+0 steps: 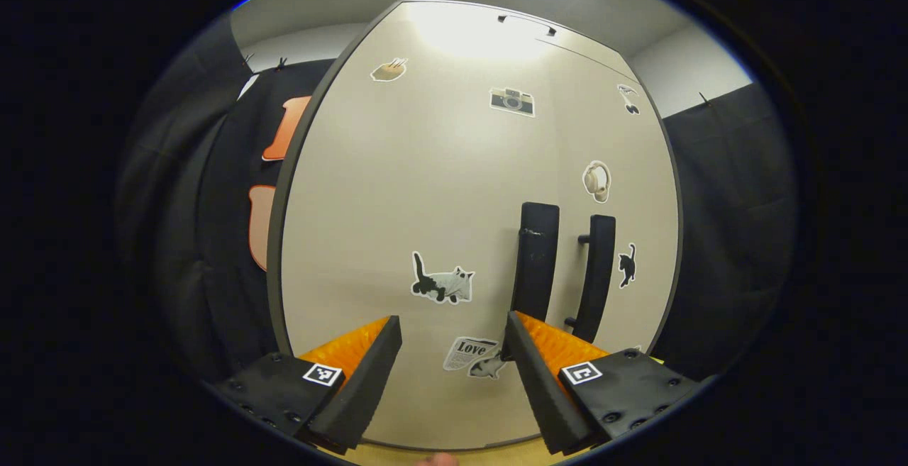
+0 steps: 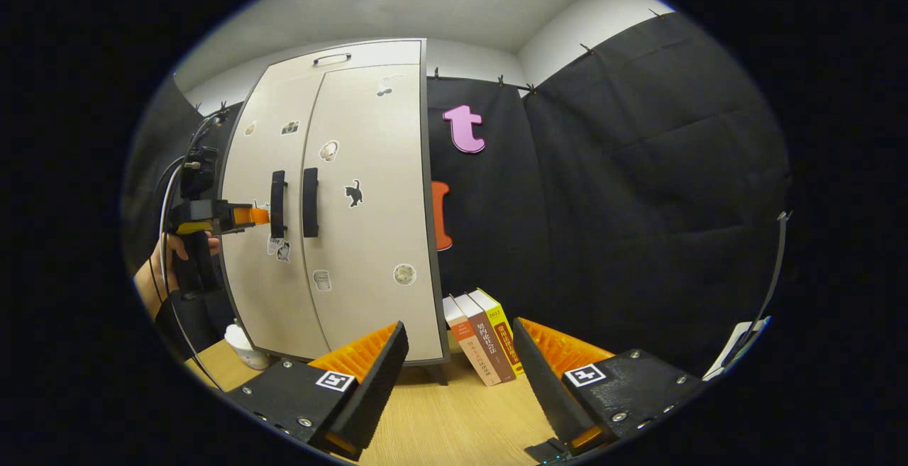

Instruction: Grab one shoe with the right hand and put it into the shoe cabinet, grab the other shoe with the left hand and put it into the shoe cabinet; then close the right door with the right hand and the left door with the left hand.

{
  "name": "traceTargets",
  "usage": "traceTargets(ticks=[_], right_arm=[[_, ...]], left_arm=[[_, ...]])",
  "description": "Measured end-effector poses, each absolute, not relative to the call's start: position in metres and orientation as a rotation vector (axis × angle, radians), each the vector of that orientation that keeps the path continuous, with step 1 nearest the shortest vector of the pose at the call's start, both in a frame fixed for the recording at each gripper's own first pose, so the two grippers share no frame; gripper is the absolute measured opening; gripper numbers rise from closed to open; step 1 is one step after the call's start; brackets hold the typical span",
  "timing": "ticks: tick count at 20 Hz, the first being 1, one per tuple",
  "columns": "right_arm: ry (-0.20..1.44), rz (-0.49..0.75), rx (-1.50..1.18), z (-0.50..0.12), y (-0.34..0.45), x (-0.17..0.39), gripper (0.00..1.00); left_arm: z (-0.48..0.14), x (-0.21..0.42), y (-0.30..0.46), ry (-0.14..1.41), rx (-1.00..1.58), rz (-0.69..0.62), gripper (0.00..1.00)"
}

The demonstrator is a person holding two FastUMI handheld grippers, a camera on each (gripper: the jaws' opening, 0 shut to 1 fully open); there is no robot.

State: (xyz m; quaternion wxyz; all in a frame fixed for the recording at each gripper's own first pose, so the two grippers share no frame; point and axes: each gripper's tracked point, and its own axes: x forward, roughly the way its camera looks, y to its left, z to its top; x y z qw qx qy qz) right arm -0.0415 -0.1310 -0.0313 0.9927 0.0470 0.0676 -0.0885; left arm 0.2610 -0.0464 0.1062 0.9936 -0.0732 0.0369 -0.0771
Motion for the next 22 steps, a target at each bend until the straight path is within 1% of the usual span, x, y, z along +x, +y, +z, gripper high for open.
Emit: traceTargets(ticks=[3, 7, 10, 13, 19, 22], right_arm=[[0.13, -0.153, 0.097, -0.028, -0.123, -0.04, 0.92], [0.121, -0.106, 0.098, -0.025, -0.108, -0.032, 0.92], [0.106, -0.076, 0.104, -0.021, -0.1, -0.027, 0.92], [0.1, -0.053, 0.091, -0.02, -0.095, -0.025, 0.92], [0.11, -0.01, 0.108, -0.027, -0.077, -0.023, 0.92], [0.115, 0.015, 0.108, -0.031, -0.069, -0.026, 0.92]], left_arm=[[0.124, 0.237, -0.029, 0.049, -0.141, -0.134, 0.96], [0.133, 0.184, -0.006, 0.006, -0.095, -0.117, 0.96], [0.117, 0.143, 0.014, 0.022, -0.042, -0.067, 0.96], [0.099, 0.105, 0.024, 0.052, -0.061, -0.035, 0.96], [0.067, 0.05, 0.046, 0.074, -0.046, 0.053, 0.96], [0.042, 0.027, 0.051, 0.113, -0.055, 0.081, 0.96]])
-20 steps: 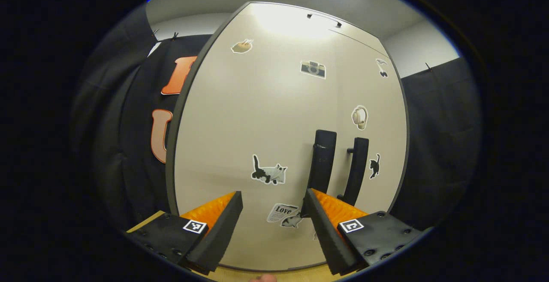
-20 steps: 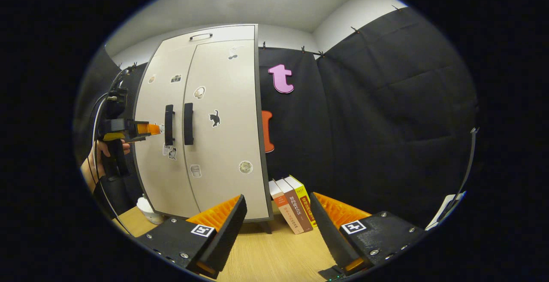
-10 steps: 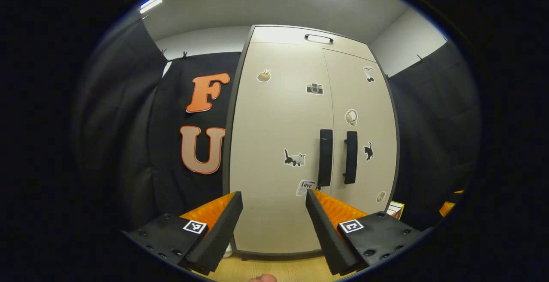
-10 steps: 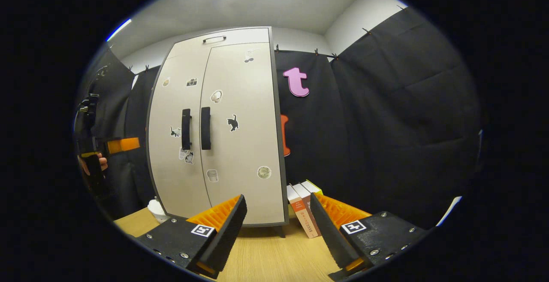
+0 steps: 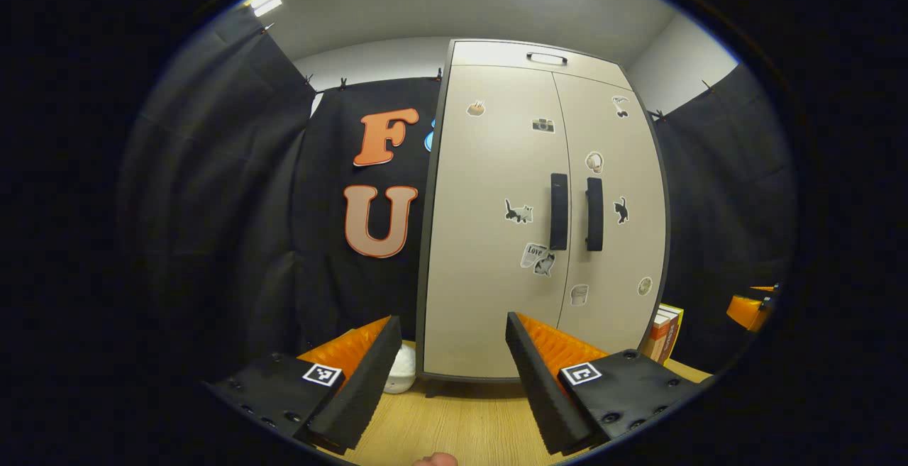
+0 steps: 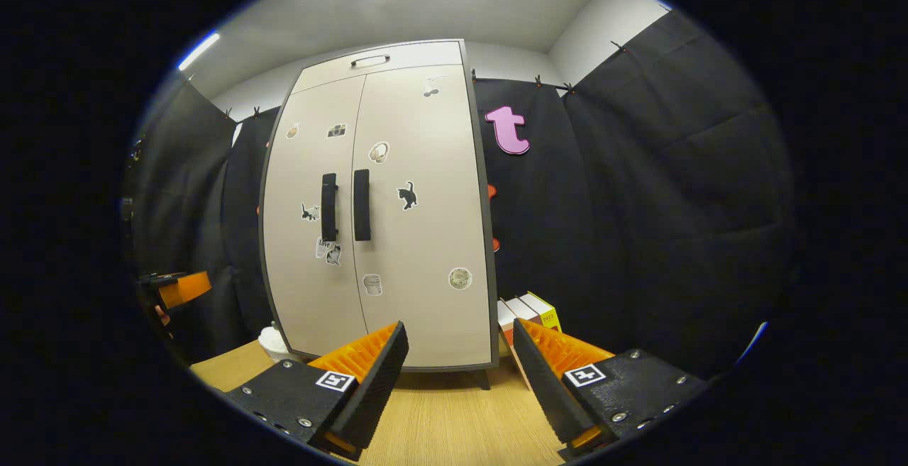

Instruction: Grab one shoe with the right hand and put it into the shoe cabinet, grab the other shoe with the left hand and put it into the shoe cabinet; then close the right door with the right hand and the left door with the left hand.

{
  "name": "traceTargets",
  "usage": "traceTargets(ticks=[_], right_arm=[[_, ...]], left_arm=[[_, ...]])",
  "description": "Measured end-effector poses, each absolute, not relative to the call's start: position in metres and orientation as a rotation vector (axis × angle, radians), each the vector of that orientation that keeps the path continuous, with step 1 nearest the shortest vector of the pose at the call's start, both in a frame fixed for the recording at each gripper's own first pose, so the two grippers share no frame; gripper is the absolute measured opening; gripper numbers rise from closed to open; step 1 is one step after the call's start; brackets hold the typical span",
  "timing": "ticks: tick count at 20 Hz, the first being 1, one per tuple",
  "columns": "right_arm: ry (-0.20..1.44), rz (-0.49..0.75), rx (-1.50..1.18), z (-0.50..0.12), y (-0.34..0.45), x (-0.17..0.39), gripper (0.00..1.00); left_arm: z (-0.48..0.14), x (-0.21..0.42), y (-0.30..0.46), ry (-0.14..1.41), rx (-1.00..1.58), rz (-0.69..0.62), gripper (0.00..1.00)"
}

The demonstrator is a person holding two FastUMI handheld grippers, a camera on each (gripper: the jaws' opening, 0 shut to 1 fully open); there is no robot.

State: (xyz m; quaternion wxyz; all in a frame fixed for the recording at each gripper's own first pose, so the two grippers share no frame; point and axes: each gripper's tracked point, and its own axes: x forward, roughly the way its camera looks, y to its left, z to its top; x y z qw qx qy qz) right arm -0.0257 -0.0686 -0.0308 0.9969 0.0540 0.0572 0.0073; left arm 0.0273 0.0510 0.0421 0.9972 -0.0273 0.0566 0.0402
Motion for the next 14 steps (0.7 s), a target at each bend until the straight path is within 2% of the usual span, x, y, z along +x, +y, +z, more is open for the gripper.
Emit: traceTargets(ticks=[6, 14], right_arm=[[0.117, 0.024, 0.105, -0.039, -0.061, -0.035, 0.92], [0.144, 0.002, 0.105, -0.05, -0.068, -0.041, 0.92]], left_arm=[[0.019, 0.006, 0.061, 0.147, -0.11, 0.132, 0.96], [0.022, 0.0, 0.06, 0.142, -0.051, 0.13, 0.96]])
